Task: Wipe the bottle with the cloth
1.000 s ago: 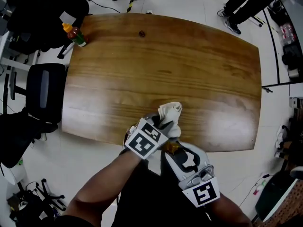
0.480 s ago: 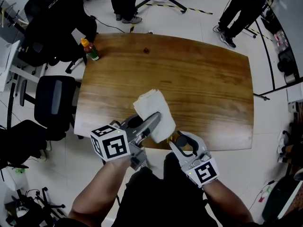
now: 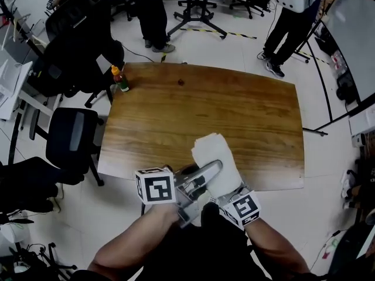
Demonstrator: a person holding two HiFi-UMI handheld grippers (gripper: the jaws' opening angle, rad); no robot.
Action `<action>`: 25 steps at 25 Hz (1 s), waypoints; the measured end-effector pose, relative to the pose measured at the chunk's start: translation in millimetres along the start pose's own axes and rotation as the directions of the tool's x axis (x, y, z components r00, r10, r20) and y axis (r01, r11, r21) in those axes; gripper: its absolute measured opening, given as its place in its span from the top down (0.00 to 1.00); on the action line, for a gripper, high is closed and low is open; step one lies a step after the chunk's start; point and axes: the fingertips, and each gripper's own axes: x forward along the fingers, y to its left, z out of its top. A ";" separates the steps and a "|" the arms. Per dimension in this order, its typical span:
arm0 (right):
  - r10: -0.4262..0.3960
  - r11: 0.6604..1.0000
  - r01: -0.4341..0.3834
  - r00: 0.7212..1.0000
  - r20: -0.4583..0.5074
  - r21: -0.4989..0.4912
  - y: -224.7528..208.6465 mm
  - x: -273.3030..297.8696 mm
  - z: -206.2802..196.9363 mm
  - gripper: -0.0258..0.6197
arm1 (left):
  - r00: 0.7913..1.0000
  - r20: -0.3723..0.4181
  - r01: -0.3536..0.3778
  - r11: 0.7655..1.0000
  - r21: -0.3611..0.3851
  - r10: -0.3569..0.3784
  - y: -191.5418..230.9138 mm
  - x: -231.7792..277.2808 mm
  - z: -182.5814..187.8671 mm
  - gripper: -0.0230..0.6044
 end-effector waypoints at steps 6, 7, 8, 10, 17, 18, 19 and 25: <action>0.005 1.000 -0.005 1.000 -0.031 -0.009 3.6 2.8 -5.3 0.76 | 0.987 -0.067 -0.138 0.985 0.101 0.145 36.9 -3.0 -25.6 0.80; 0.005 1.000 -0.005 0.999 -0.033 -0.010 3.5 2.9 -5.6 0.76 | 0.986 -0.069 -0.146 0.982 0.116 0.154 37.8 -4.8 -25.7 0.80; 0.004 1.000 -0.004 0.999 -0.033 -0.008 3.2 2.7 -5.5 0.76 | 0.984 -0.070 -0.153 0.980 0.128 0.163 37.5 -6.2 -25.4 0.80; 0.002 1.000 -0.002 0.999 -0.033 -0.004 2.6 1.8 -5.1 0.76 | 0.980 -0.069 -0.173 0.973 0.155 0.185 36.2 -9.9 -24.0 0.80; -0.032 0.999 0.033 0.999 -0.025 0.005 -0.1 2.2 -7.3 0.76 | 0.969 0.019 -0.244 0.955 0.171 0.244 39.5 -64.1 -11.9 0.80; -0.047 0.999 0.047 0.999 -0.022 0.009 -0.6 2.7 -7.1 0.76 | 0.968 0.035 -0.251 0.953 0.169 0.248 39.6 -77.4 -11.1 0.80; -0.063 0.998 0.064 0.998 -0.019 0.015 -1.4 3.2 -6.7 0.76 | 0.966 0.049 -0.260 0.951 0.168 0.256 40.3 -91.2 -11.1 0.80; -0.177 0.984 0.177 0.984 -0.016 0.007 -3.5 5.1 -3.6 0.76 | 0.952 0.101 -0.295 0.954 0.056 0.288 50.5 -163.1 -23.3 0.80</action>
